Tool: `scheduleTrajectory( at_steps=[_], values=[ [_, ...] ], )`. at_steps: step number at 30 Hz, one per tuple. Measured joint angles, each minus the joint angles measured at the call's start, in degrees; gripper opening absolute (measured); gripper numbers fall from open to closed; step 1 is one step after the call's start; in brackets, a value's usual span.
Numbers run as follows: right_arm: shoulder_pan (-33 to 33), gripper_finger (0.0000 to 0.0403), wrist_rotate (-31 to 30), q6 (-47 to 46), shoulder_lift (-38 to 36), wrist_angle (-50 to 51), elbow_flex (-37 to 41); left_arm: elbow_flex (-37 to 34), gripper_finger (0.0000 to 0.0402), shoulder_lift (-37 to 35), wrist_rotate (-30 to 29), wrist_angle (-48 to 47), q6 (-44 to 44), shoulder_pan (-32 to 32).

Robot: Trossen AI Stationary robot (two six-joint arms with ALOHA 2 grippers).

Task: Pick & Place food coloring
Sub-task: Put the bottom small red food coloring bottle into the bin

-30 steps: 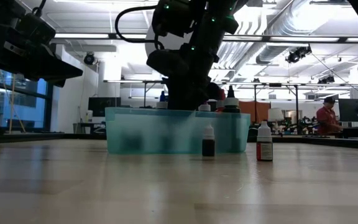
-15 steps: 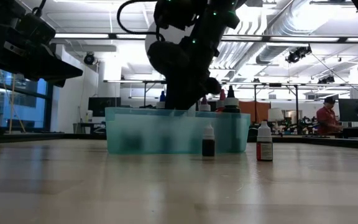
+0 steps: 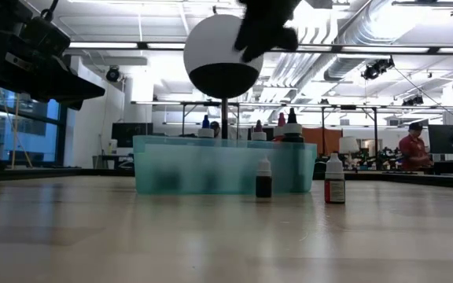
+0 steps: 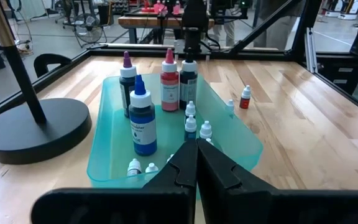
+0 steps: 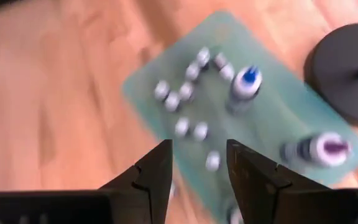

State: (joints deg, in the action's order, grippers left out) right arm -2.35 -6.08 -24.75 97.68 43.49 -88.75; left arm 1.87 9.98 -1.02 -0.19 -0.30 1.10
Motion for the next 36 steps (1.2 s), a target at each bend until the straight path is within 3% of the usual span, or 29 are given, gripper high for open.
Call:
scheduleTrajectory(
  at_steps=[7,13,16,22,28,36],
  values=[
    [-8.49,0.0142,-1.6,3.06,-5.73,17.63,0.19,-0.01,0.0,0.01,0.0,0.0,0.0,0.0],
    [-16.39,0.0142,-1.97,-5.76,-8.75,15.74,9.94,-0.01,0.0,0.0,0.0,0.0,0.0,0.0],
    [-20.32,0.0142,-2.61,-12.26,-11.49,8.55,19.03,0.0,0.0,0.0,0.0,0.0,0.0,0.0],
    [-25.99,0.0142,-9.55,-19.46,-17.65,-17.51,38.21,-0.02,0.0,0.0,0.0,0.0,0.0,0.0],
    [-27.31,0.0142,-14.89,-12.02,-18.68,-36.58,50.51,-0.02,0.0,0.0,0.0,0.0,0.0,0.0],
    [-24.03,0.0169,-11.61,-7.45,-18.51,-47.53,58.04,-0.02,0.0,0.0,0.0,0.0,0.0,0.0]
  ],
)
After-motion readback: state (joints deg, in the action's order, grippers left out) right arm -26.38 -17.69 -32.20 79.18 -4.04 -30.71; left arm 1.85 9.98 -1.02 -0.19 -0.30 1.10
